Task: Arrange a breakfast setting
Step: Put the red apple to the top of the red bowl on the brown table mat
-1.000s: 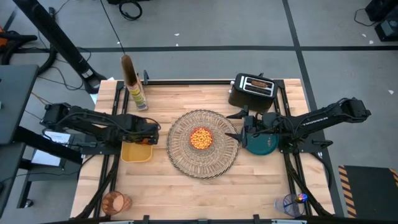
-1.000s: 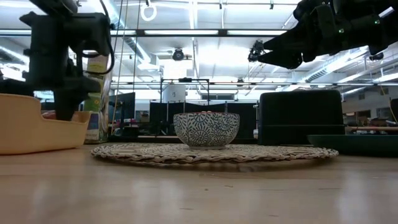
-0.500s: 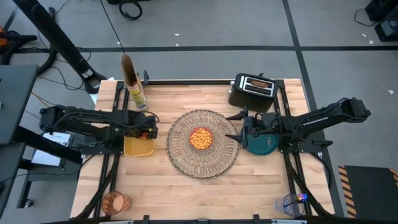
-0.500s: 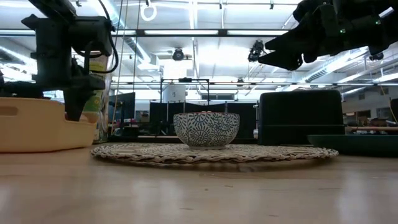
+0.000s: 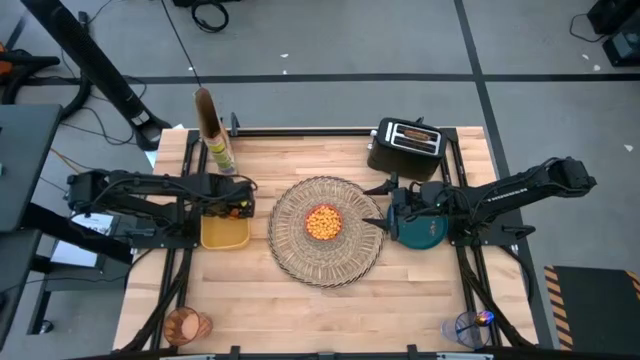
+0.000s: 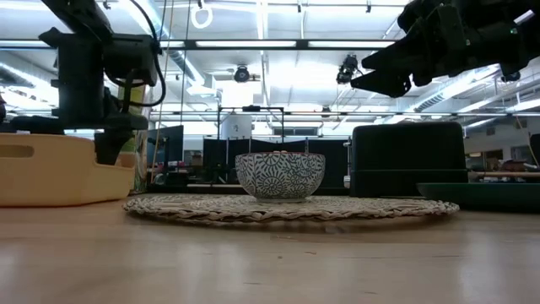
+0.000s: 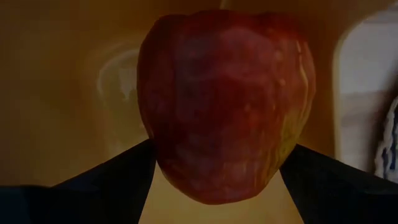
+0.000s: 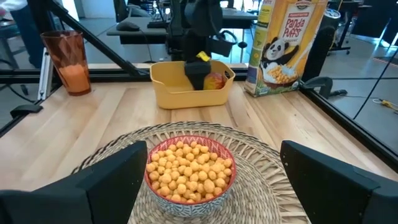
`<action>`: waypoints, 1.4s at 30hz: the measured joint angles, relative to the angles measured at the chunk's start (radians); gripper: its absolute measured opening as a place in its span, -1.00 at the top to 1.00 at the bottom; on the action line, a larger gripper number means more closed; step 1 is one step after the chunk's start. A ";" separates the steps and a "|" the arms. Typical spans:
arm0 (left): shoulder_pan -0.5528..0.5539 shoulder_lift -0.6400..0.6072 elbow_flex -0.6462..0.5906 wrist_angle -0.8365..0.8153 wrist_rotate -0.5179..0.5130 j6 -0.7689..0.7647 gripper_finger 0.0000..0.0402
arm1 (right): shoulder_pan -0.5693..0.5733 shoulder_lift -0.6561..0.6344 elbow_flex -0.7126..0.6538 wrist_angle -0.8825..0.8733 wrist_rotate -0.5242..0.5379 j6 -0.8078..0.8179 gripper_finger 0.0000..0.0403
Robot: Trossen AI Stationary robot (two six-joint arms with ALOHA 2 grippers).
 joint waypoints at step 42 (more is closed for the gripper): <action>-0.365 -0.068 0.231 0.113 -0.568 0.034 -0.47 | 0.040 -0.028 0.000 0.076 0.002 -0.172 -0.88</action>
